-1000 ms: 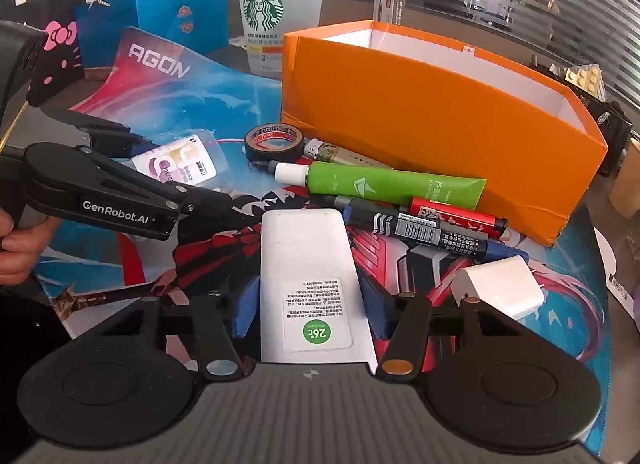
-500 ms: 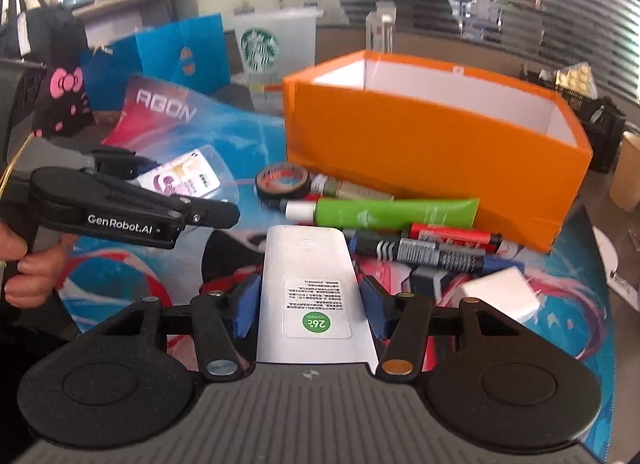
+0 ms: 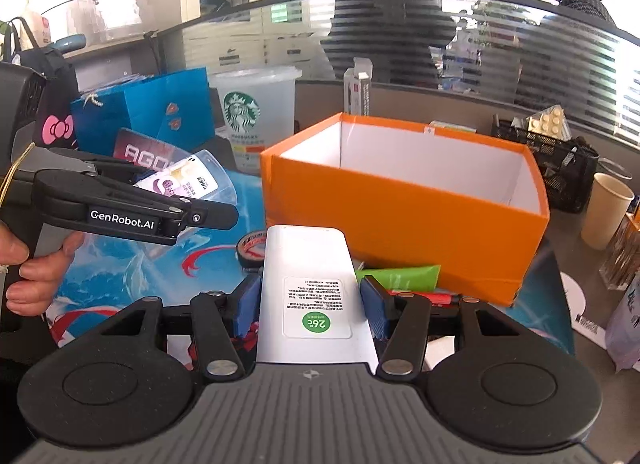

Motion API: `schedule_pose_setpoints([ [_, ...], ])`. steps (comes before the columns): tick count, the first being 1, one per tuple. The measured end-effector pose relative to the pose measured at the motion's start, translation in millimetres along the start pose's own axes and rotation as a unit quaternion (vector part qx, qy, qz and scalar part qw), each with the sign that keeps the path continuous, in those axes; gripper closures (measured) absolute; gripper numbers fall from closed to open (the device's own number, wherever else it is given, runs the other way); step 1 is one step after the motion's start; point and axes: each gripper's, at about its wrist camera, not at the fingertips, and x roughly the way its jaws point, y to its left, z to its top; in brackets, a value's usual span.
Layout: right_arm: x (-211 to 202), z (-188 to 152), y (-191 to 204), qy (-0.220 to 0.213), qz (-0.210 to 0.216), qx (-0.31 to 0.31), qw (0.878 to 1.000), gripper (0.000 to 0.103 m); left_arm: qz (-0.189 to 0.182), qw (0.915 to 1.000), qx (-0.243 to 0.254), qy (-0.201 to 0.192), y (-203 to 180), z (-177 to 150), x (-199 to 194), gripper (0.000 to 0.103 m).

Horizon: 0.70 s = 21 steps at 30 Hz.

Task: Organize rigid objects
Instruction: 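Lower the jar into the orange box with the left gripper while the right gripper lowers the white box in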

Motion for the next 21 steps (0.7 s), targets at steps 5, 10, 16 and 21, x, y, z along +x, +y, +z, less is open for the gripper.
schedule_pose_setpoints([
  [5, -7, 11, -7, -0.022, -0.009, 0.002, 1.000, 0.052, -0.002, 0.9998, 0.006, -0.017, -4, 17, 0, 0.042],
  [10, -13, 26, -13, -0.047, -0.017, 0.005, 0.999, 0.052, 0.002, 0.9995, 0.002, -0.032, -5, 35, 1, 0.042],
  [16, -15, 49, -27, -0.069, -0.032, 0.008, 0.997, 0.052, -0.003, 0.9991, 0.000, -0.042, -7, 57, 9, 0.042],
  [21, -8, 67, -42, -0.080, -0.051, 0.017, 0.995, 0.051, -0.010, 0.9988, 0.000, -0.048, -10, 79, 20, 0.042],
])
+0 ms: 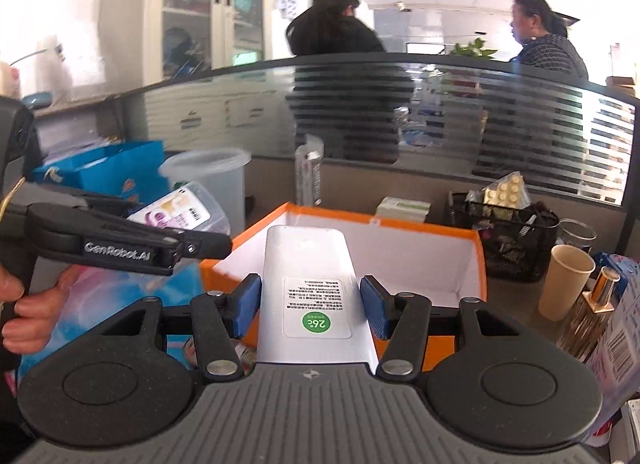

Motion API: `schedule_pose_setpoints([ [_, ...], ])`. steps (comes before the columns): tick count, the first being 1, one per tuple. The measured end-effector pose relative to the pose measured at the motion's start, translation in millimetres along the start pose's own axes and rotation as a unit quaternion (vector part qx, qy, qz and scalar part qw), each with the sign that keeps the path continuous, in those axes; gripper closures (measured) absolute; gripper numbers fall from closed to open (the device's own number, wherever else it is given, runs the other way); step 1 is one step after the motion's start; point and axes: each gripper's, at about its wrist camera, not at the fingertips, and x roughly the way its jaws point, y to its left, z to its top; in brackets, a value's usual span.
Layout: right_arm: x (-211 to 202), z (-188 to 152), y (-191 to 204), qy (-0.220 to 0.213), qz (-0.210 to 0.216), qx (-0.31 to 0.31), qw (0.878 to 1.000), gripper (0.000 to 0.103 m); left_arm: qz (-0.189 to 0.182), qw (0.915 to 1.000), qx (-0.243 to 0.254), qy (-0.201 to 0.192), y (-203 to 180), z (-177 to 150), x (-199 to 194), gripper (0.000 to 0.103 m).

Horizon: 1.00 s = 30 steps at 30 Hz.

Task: Organize rigid objects
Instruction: 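Lower the jar into the orange box with the left gripper while the right gripper lowers the white box in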

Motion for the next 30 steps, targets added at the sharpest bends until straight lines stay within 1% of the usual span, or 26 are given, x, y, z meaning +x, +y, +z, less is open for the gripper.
schedule_pose_setpoints([
  [6, 19, 14, -22, -0.006, -0.017, 0.015, 1.000, 0.051, -0.001, 0.9999, -0.004, -0.011, -1, 21, 16, 0.042],
  [13, 46, 30, -43, -0.007, -0.030, 0.024, 0.999, 0.051, 0.010, 0.9998, -0.018, -0.002, 4, 38, 51, 0.042],
  [16, 59, 34, -54, -0.003, -0.033, 0.031, 0.999, 0.051, 0.017, 0.9995, -0.023, 0.013, 6, 39, 71, 0.042],
  [21, 80, 37, -63, 0.007, -0.038, 0.033, 0.999, 0.051, 0.025, 0.9981, -0.033, 0.045, 12, 32, 102, 0.042],
  [30, 125, 27, -68, 0.059, -0.043, 0.028, 0.997, 0.051, 0.036, 0.9937, -0.035, 0.100, 15, 18, 141, 0.042],
])
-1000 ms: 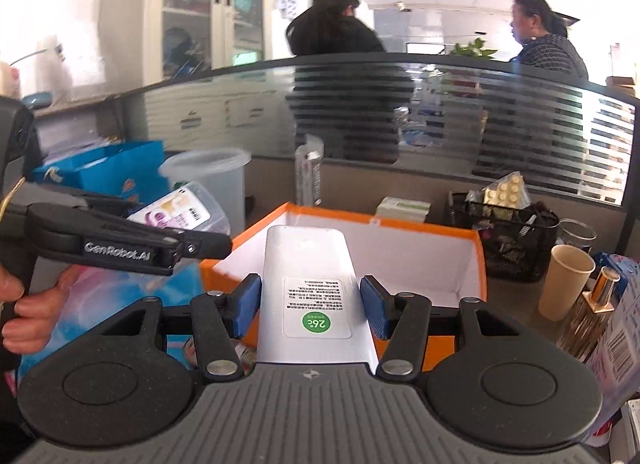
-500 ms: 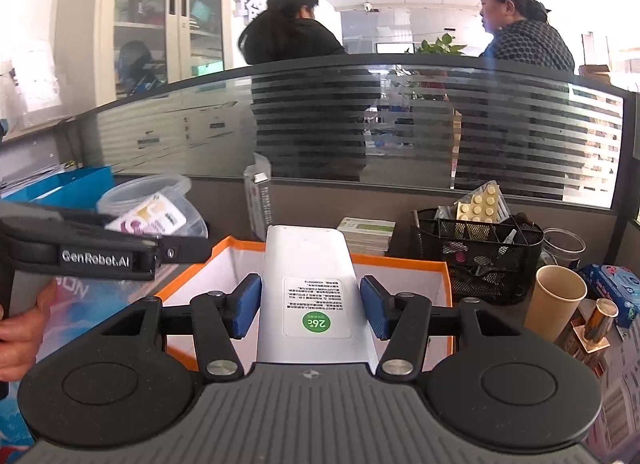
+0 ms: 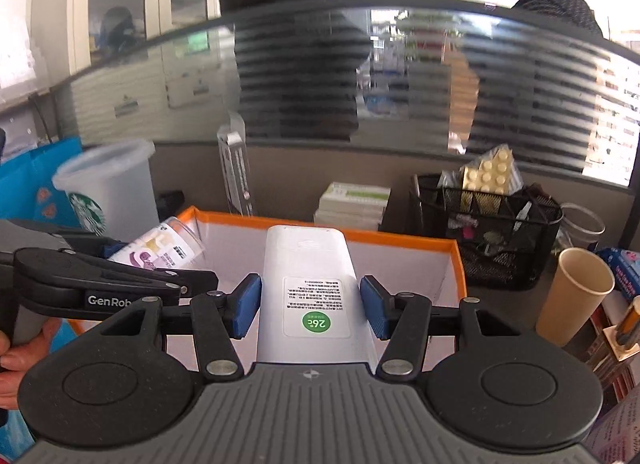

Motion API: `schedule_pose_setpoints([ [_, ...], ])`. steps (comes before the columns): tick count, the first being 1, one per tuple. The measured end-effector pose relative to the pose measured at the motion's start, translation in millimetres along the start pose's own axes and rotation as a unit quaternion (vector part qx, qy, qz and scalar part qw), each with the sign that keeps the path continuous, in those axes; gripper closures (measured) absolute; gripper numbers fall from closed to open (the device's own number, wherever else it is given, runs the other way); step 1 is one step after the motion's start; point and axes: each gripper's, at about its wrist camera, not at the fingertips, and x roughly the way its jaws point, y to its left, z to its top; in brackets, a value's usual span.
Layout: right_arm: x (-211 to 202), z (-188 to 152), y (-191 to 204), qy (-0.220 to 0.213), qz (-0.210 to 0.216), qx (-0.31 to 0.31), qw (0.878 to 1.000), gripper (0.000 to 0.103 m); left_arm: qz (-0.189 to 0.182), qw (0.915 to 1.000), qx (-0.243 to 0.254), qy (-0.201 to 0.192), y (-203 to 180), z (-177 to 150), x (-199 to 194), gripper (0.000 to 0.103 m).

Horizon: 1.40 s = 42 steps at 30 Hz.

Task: Organize rigid objects
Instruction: 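Lower the jar into the orange box with the left gripper while the right gripper lowers the white box in, then open both grippers and withdraw them from the orange box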

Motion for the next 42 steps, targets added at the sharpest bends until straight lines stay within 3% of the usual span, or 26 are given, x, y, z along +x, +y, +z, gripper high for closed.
schedule_pose_setpoints([
  [8, 39, -4, 1, 0.068, -0.015, -0.025, 0.997, 0.051, 0.001, 0.9991, 0.004, 0.043, 1, -3, 26, 0.042],
  [17, 73, -9, 2, 0.152, -0.037, -0.072, 0.985, 0.051, 0.029, 0.9956, 0.061, 0.064, -13, -3, 42, 0.042],
  [25, 78, -7, 0, 0.197, -0.040, -0.085, 0.976, 0.052, 0.012, 0.9931, 0.065, 0.097, -13, -1, 49, 0.040],
  [26, 79, -8, 1, 0.203, -0.043, -0.088, 0.974, 0.052, 0.010, 0.9927, 0.065, 0.101, -13, 0, 50, 0.035],
  [28, 79, -9, 1, 0.204, -0.042, -0.090, 0.974, 0.059, 0.002, 0.9926, 0.058, 0.107, -12, 2, 50, 0.029],
  [36, 68, -6, -4, 0.183, -0.060, -0.085, 0.978, 0.059, -0.011, 0.9925, 0.036, 0.116, -12, 1, 49, 0.020],
  [38, 58, -2, -6, 0.168, -0.060, -0.075, 0.981, 0.059, -0.021, 0.9939, 0.029, 0.104, -12, 3, 40, 0.017],
  [40, 47, 1, -6, 0.150, -0.066, -0.070, 0.984, 0.058, -0.001, 0.9961, 0.034, 0.082, -14, 5, 27, 0.000],
  [42, 34, 4, -5, 0.131, -0.066, -0.066, 0.987, 0.052, 0.012, 0.9977, 0.048, 0.047, -16, 8, 10, 0.000],
])
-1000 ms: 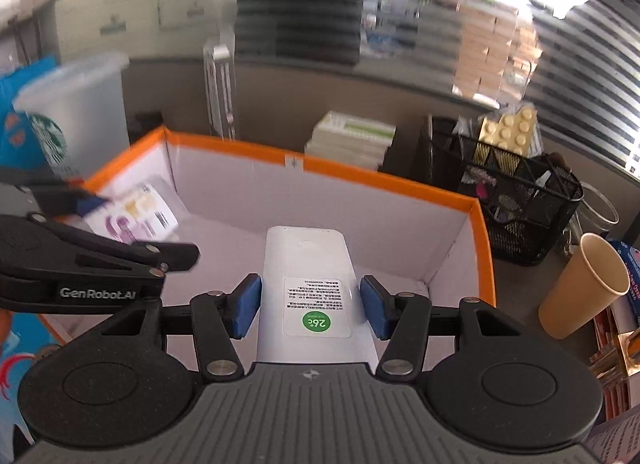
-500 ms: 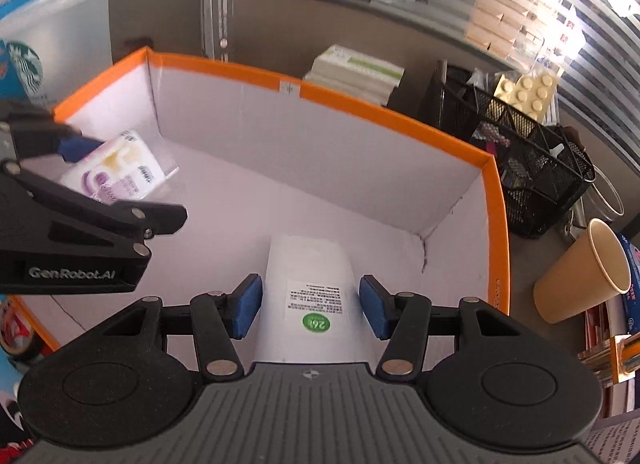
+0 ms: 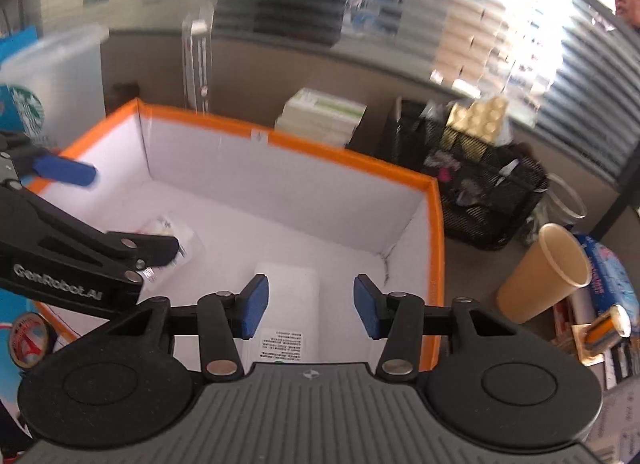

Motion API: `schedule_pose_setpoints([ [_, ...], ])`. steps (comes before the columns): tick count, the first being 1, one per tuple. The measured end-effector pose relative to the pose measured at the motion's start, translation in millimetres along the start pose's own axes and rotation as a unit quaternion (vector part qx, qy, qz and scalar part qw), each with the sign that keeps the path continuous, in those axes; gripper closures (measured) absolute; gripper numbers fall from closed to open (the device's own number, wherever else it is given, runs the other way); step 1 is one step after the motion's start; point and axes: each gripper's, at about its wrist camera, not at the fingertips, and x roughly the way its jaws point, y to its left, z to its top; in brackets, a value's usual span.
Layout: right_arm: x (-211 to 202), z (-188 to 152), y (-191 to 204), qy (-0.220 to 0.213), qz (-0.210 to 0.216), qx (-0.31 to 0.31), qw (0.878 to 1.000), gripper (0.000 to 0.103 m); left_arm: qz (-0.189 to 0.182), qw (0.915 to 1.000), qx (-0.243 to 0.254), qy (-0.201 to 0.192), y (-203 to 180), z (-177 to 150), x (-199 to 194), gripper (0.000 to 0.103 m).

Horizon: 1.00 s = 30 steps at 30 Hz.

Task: Organize rigid objects
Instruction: 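Open both grippers and withdraw them from the orange box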

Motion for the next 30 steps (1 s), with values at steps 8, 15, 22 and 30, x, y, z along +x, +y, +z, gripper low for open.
schedule_pose_setpoints([
  [8, -87, -29, 6, -0.113, 0.015, 0.021, 0.993, 0.036, -0.031, 0.9936, 0.043, -0.100, 10, -24, -73, 0.000],
  [15, -151, -104, 28, -0.198, 0.055, 0.004, 0.979, 0.017, -0.082, 0.9848, 0.082, -0.129, 12, -76, -101, 0.000],
  [22, -126, -157, 44, -0.143, 0.037, 0.006, 0.989, 0.018, -0.103, 0.9732, 0.165, -0.122, -12, -126, -93, 0.000],
  [30, -102, -181, 30, -0.128, 0.051, 0.048, 0.989, 0.024, -0.131, 0.9570, 0.222, -0.132, -31, -146, -77, 0.000],
])
